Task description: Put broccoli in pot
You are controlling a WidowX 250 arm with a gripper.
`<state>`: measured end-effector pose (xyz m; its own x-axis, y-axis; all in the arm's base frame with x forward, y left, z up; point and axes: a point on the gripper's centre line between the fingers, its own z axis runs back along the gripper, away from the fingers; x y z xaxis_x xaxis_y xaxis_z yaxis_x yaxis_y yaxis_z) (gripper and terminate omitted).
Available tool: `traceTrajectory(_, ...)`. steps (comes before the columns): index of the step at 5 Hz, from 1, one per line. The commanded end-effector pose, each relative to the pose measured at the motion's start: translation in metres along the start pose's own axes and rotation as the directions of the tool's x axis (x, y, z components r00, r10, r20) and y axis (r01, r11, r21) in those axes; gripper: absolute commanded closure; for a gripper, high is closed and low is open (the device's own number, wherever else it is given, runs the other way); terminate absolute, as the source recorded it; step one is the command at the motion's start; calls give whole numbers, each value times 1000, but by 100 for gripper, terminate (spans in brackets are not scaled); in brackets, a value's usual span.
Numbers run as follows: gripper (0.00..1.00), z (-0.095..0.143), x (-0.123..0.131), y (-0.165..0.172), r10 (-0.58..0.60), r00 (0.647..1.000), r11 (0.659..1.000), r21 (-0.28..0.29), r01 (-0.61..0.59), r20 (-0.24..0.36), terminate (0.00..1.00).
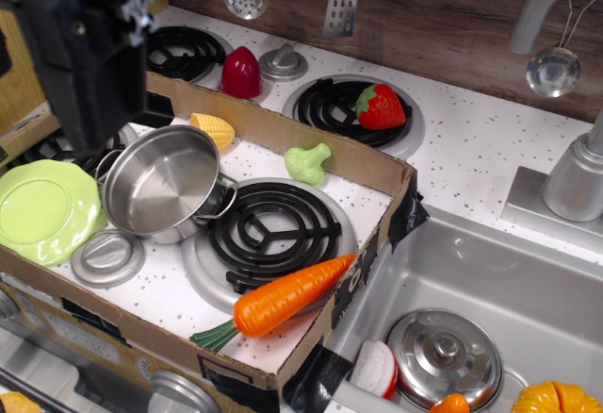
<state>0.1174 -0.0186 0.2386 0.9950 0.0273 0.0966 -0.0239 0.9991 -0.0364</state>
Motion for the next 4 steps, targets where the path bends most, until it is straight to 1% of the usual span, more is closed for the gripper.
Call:
traceTrajectory(1,0,0,0,0,0,1000,1000,0,0,0,0)
traceTrajectory(2,0,-16,43,6,-18,999,999,-26,19,40,0)
traceTrajectory(3,0,-36,74,3,-33,997,999,-15,34,73,0)
traceTrajectory(4,0,-61,95,0,-63,994,997,-27,65,91,0)
